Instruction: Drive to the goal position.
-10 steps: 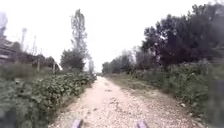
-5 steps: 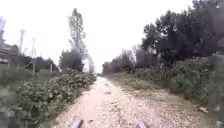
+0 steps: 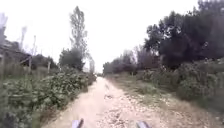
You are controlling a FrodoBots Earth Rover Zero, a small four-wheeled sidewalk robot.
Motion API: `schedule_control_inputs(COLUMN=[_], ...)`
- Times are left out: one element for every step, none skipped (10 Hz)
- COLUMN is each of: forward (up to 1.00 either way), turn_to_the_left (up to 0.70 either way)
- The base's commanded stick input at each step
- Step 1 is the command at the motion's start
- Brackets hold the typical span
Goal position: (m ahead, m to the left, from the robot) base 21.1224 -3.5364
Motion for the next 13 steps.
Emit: schedule_control_inputs(forward=[0.7,0.7,0.7,0.7,0.7,0.7,0.7,0.7,0.7,0.7,0.7,0.7,0.7], turn_to_the_left=[0.0,0.0,0.0,0.0,0.0,0.0,0.0,0.0,0.0,0.0,0.0,0.0,0.0])
